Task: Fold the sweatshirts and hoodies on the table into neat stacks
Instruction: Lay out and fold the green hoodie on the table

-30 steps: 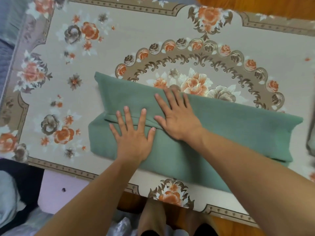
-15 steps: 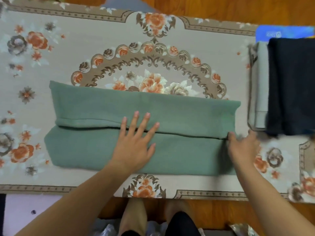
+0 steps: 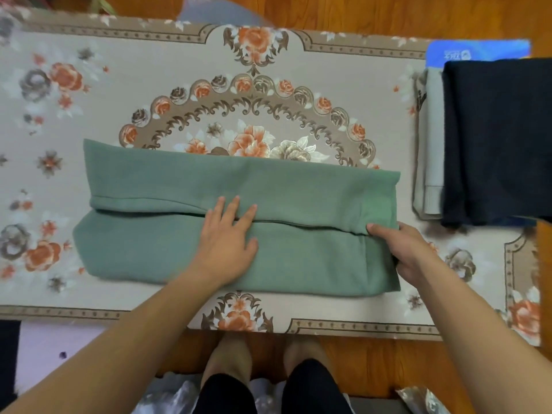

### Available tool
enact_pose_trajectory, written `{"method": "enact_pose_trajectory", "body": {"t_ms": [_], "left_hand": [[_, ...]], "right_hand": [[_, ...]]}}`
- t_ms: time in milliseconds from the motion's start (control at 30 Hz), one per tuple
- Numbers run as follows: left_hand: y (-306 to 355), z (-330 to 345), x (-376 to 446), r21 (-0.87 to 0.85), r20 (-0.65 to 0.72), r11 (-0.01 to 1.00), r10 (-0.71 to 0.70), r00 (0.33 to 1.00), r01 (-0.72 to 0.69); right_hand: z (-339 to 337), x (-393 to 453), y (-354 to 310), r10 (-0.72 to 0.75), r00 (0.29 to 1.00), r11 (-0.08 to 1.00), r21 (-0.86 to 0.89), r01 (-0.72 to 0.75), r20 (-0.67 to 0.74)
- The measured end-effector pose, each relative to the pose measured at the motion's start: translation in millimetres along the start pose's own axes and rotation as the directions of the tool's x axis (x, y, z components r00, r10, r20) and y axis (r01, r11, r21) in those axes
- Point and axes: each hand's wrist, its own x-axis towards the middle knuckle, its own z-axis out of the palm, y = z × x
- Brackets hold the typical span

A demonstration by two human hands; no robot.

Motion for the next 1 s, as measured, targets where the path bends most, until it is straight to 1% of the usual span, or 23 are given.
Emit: {"method": "enact_pose_trajectory", "body": {"t_ms": [33, 67, 100, 133, 167, 200, 233, 300, 400, 500, 533, 633, 667, 700, 733, 767, 800, 833, 867, 900, 933, 967, 1000], "left_hand": [[7.6, -8.3, -11.5, -0.261, -0.044, 0.964, -0.066, 0.997, 0.052], [15.3, -18.5, -22.8, -0.508, -0.035, 0.854, -0.149, 0.988, 0.111], [22.9, -29.5, -32.8, -0.703, 0.032, 0.69, -0.211, 0.977, 0.172], [29.7, -40.1, -41.4, -0.837, 0.127, 0.5, -0.217, 0.968, 0.222], [35.6, -50.1, -48.4, -0.913, 0.211, 0.318, -0.171, 0.962, 0.256], [41.5, -60.8, -54.2, -0.943, 0.263, 0.187, -0.096, 0.96, 0.277], [46.4, -71.4, -58.6, -0.953, 0.274, 0.128, -0.023, 0.961, 0.275], [52.6, -91.6, -63.4, -0.964, 0.248, 0.117, 0.058, 0.967, 0.24], [42.1, -123.6, -70.7, -0.977, 0.198, 0.098, 0.053, 0.979, 0.192], [0.0, -151.1, -84.5, -0.976, 0.159, 0.141, -0.062, 0.985, 0.166], [-19.7, -157.0, -88.2, -0.978, 0.147, 0.129, -0.123, 0.981, 0.163], [-89.6, -161.3, -90.4, -0.989, 0.139, 0.012, -0.281, 0.95, 0.148], [-112.7, -159.2, -88.7, -0.987, 0.16, -0.032, -0.307, 0.938, 0.158], [-133.5, -155.7, -85.7, -0.984, 0.175, -0.048, -0.326, 0.929, 0.169], [-152.4, -150.7, -81.3, -0.984, 0.174, -0.024, -0.351, 0.92, 0.177], [-167.5, -144.8, -77.3, -0.983, 0.141, 0.054, -0.384, 0.912, 0.175], [-180.3, -139.1, -73.0, -0.973, 0.083, 0.163, -0.414, 0.906, 0.164], [-188.9, -136.1, -70.3, -0.952, 0.016, 0.273, -0.417, 0.909, 0.141], [-194.2, -135.8, -69.3, -0.929, -0.045, 0.356, -0.391, 0.919, 0.106], [-196.8, -138.1, -68.4, -0.912, -0.092, 0.407, -0.346, 0.934, 0.061], [-199.6, -141.7, -66.8, -0.893, -0.133, 0.45, -0.296, 0.946, 0.016], [-203.4, -144.0, -63.2, -0.868, -0.164, 0.496, -0.26, 0.951, -0.014], [-210.2, -142.5, -57.6, -0.837, -0.187, 0.547, -0.244, 0.952, -0.024]], "right_hand": [[-1.8, -8.9, -7.4, -0.023, 0.999, 1.0, -0.021, 0.023, 0.032], [-2.2, -20.5, -16.9, -0.046, 0.997, 0.997, -0.051, 0.05, 0.066], [-1.2, -33.4, -27.0, -0.069, 0.992, 0.993, -0.086, 0.078, 0.102], [1.6, -47.2, -37.3, -0.095, 0.986, 0.987, -0.119, 0.112, 0.138], [6.2, -61.4, -47.8, -0.128, 0.975, 0.976, -0.152, 0.156, 0.183], [13.5, -78.3, -59.3, -0.167, 0.957, 0.96, -0.183, 0.213, 0.239], [23.3, -96.0, -70.8, -0.21, 0.931, 0.937, -0.209, 0.278, 0.3], [51.3, -132.5, -92.3, -0.287, 0.861, 0.888, -0.221, 0.404, 0.421], [117.2, -177.6, -112.0, -0.352, 0.763, 0.818, -0.218, 0.532, 0.542], [201.4, -204.9, -113.6, -0.436, 0.693, 0.69, -0.281, 0.667, 0.575], [230.1, -211.8, -110.8, -0.441, 0.666, 0.673, -0.269, 0.689, 0.602], [304.3, -225.8, -93.4, -0.384, 0.563, 0.668, -0.201, 0.717, 0.731], [321.0, -227.7, -86.4, -0.352, 0.562, 0.713, -0.175, 0.679, 0.748], [331.5, -224.4, -77.8, -0.33, 0.586, 0.78, -0.136, 0.611, 0.74], [335.7, -220.7, -70.8, -0.335, 0.615, 0.827, -0.09, 0.555, 0.714], [335.5, -210.4, -63.6, -0.381, 0.651, 0.831, -0.065, 0.552, 0.656], [330.2, -198.3, -58.0, -0.47, 0.672, 0.766, -0.115, 0.633, 0.572], [324.0, -181.2, -52.6, -0.561, 0.666, 0.634, -0.262, 0.727, 0.491], [316.5, -164.6, -48.3, -0.621, 0.634, 0.461, -0.439, 0.771, 0.461], [308.0, -148.0, -45.0, -0.636, 0.616, 0.298, -0.588, 0.752, 0.465], [300.4, -133.2, -41.9, -0.617, 0.631, 0.199, -0.682, 0.703, 0.47], [294.8, -121.3, -39.2, -0.595, 0.652, 0.145, -0.735, 0.662, 0.47], [292.3, -112.5, -36.6, -0.586, 0.654, 0.088, -0.765, 0.639, 0.479]]}}
